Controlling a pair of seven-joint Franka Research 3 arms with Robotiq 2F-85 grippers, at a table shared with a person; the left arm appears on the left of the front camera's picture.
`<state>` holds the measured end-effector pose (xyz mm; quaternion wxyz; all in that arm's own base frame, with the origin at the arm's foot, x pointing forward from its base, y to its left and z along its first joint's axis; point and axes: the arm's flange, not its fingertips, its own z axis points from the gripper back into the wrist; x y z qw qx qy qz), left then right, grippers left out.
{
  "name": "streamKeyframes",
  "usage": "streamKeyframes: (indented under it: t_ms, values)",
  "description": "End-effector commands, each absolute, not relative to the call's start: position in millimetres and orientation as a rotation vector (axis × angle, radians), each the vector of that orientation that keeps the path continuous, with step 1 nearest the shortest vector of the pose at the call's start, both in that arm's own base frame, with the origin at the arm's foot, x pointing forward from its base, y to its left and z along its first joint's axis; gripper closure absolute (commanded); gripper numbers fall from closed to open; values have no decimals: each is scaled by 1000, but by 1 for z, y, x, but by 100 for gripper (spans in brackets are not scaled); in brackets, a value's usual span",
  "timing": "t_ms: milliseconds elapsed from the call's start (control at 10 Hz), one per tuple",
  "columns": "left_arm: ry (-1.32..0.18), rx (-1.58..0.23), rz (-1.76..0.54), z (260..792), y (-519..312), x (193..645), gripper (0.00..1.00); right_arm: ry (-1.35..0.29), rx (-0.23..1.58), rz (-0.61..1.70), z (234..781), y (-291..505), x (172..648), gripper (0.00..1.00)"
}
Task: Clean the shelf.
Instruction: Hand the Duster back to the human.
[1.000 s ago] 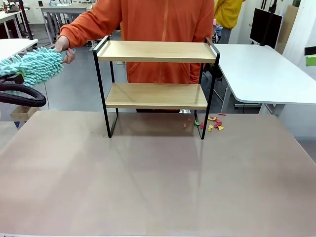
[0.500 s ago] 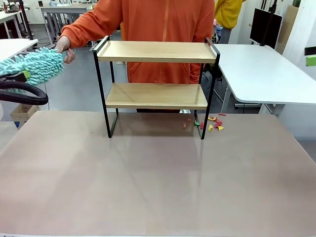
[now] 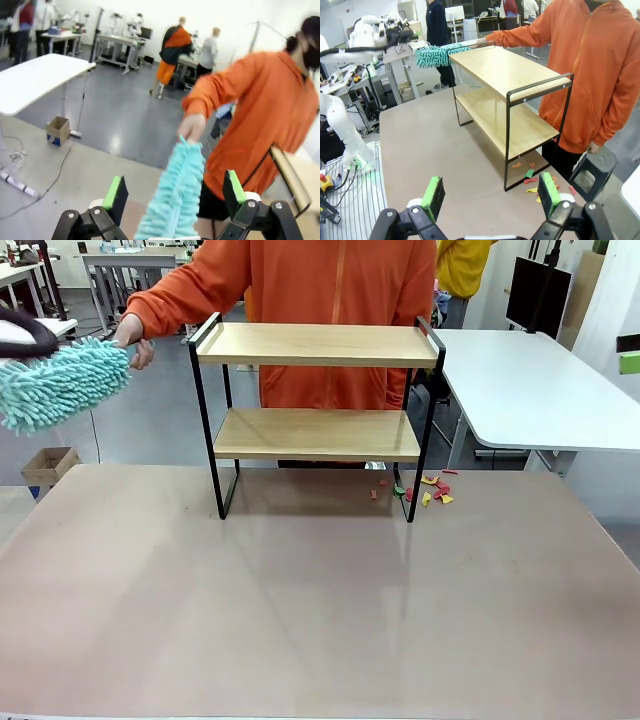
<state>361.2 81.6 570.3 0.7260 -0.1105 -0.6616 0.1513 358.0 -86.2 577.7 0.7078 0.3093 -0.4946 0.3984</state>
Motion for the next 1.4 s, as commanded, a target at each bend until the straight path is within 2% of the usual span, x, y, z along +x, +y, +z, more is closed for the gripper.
streamKeyframes:
  t_ms: [0,400,500,600,700,1300]
  values:
    - [-1516,-341,509,621,116,351,0,-1134,689,893,579,-85,361,0]
    - [-1507,-492,692,649,178,328,0,-1134,689,893,579,-85,361,0]
    - [-1509,-476,695,648,183,331,0,-1134,689,893,579,-85,361,0]
    - [-1482,-364,675,637,182,338,0,-1134,689,893,579,-85,361,0]
    - [-1531,-461,697,630,176,337,0,-1134,689,893,579,-85,361,0]
    - [-1531,-461,697,630,176,337,0,-1134,689,893,579,-85,361,0]
